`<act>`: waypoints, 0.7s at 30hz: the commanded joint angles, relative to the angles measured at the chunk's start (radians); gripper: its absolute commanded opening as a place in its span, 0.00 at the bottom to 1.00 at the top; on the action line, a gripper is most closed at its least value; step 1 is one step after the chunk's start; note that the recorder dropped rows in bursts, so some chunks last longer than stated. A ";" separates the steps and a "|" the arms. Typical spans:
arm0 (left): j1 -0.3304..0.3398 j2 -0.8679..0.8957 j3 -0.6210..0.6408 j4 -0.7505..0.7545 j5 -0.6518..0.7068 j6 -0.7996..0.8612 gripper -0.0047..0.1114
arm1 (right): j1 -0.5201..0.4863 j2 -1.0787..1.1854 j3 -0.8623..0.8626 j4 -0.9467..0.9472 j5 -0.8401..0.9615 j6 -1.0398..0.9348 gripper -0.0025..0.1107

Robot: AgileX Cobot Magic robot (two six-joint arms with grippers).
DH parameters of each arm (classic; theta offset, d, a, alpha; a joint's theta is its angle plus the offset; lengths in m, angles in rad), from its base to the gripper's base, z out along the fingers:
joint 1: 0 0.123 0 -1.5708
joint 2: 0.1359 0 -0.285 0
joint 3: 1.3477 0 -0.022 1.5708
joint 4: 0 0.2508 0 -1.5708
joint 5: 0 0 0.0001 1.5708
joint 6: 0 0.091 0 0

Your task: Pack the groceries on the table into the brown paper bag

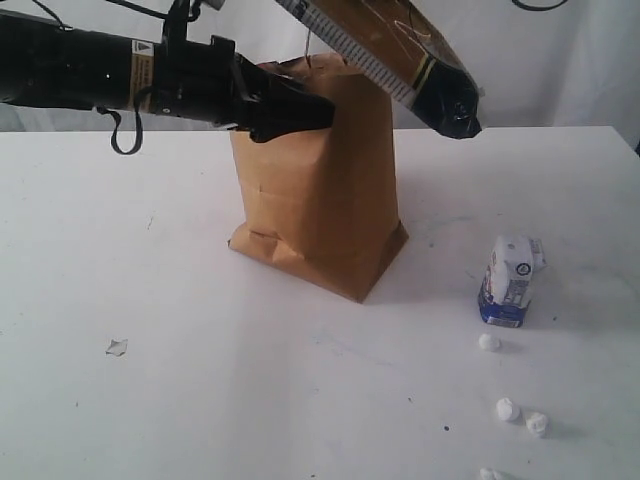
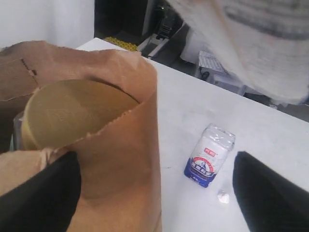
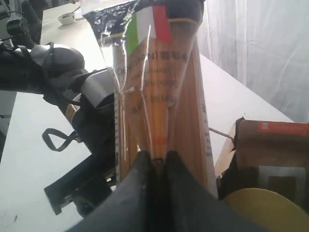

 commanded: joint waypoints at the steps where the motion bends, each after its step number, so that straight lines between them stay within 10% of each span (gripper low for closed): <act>1: 0.015 -0.004 0.009 0.020 0.048 -0.028 0.78 | -0.003 -0.020 -0.018 0.082 0.003 0.040 0.02; 11: 0.164 -0.006 0.408 -0.531 -0.103 0.431 0.78 | -0.003 -0.020 -0.018 0.012 0.003 0.130 0.02; 21: 0.170 -0.006 0.511 -0.557 -0.103 0.495 0.78 | -0.003 -0.020 -0.018 0.012 0.001 0.136 0.02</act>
